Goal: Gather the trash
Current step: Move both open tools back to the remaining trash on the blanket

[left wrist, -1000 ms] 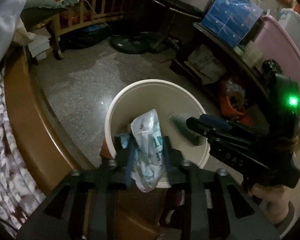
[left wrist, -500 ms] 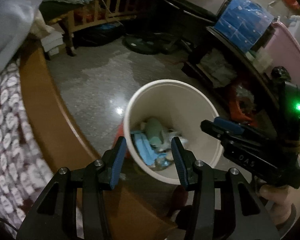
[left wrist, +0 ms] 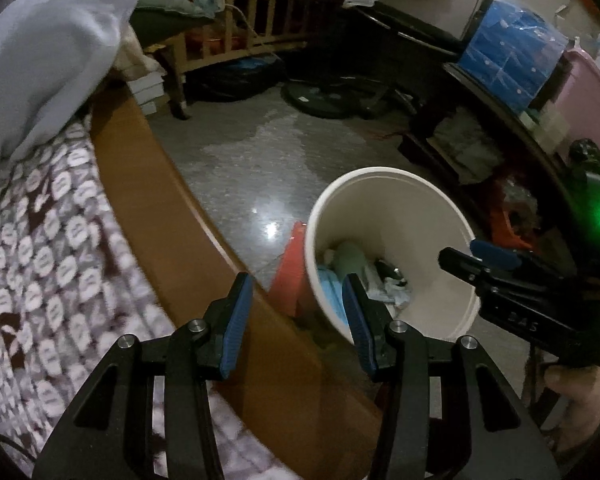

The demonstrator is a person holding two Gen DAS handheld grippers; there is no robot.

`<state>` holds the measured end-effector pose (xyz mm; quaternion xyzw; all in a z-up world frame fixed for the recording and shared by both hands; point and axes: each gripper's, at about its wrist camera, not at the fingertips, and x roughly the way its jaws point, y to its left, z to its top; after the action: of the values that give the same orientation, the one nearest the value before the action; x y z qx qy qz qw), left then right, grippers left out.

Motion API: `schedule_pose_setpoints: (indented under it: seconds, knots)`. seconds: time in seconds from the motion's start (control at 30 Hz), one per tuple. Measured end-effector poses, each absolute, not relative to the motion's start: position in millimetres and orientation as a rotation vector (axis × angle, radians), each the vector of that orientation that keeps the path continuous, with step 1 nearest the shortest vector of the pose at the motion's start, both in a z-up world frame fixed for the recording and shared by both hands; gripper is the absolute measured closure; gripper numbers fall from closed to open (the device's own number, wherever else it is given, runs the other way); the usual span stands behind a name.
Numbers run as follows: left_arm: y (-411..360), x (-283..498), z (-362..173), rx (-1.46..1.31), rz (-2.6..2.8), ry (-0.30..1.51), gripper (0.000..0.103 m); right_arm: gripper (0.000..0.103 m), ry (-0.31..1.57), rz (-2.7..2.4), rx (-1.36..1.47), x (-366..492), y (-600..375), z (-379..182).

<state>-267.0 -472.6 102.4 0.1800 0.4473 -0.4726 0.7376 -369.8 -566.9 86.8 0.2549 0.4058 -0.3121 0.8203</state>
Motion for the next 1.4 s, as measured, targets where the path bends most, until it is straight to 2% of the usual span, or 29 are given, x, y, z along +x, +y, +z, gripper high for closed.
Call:
schedule_pose_setpoints:
  seconds: [0.27, 0.77, 1.07, 1.4]
  knots:
    - [-448.1, -247.7, 108.4, 0.396, -0.966, 0.946, 0.058, 0.046, 0.875, -0.645, 0.513, -360.2, -555.9, 89.4]
    - [-362.2, -184.7, 121.1, 0.366, -0.783, 0.902, 0.058, 0.037, 0.898, -0.489, 0.290, -283.4, -472.3, 119.2]
    - [-280.2, -134.0, 111.8, 0.299, -0.653, 0.936, 0.058, 0.035, 0.896, -0.304, 0.189, -203.1, -396.6, 133.7]
    - [-159.3, -60.6, 92.4, 0.194, -0.463, 0.992, 0.058, 0.033, 0.969, -0.087, 0.148, -100.5, -316.1, 110.0]
